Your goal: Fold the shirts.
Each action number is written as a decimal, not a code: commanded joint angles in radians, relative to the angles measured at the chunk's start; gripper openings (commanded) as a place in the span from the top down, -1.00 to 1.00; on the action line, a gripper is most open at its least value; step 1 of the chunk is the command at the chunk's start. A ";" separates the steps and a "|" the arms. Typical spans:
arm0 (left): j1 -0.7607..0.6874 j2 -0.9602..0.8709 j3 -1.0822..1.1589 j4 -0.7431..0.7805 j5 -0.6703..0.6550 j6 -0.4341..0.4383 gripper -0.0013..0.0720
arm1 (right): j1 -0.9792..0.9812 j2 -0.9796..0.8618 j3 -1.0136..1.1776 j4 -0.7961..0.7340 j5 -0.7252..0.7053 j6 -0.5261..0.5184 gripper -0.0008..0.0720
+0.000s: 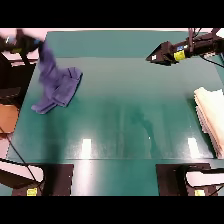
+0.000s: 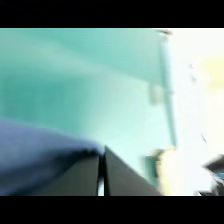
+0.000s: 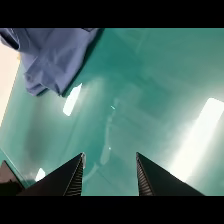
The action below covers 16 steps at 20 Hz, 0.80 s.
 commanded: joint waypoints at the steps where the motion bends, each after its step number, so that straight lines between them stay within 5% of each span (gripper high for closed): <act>1: -0.295 0.008 0.312 -0.078 0.106 -0.156 0.91 | -0.039 0.036 0.000 -0.005 -0.032 0.015 -0.08; 4: -0.447 0.059 0.335 -0.346 0.139 -0.098 0.91 | -0.115 0.069 0.000 -0.005 -0.029 0.014 -0.08; 8: -0.431 0.178 0.335 -0.573 0.073 0.021 0.91 | -0.205 0.093 0.000 -0.004 0.017 0.007 -0.08; 11: -0.311 0.293 0.239 -0.260 0.087 -0.058 0.91 | -0.236 0.106 0.000 -0.004 0.029 -0.005 -0.08; 14: -0.203 0.354 0.058 0.186 -0.071 -0.168 0.90 | -0.241 0.106 -0.008 -0.006 0.052 -0.025 -0.08; 16: -0.192 0.353 -0.041 0.513 -0.189 -0.166 0.90 | -0.240 0.108 -0.060 -0.005 0.059 -0.037 -0.08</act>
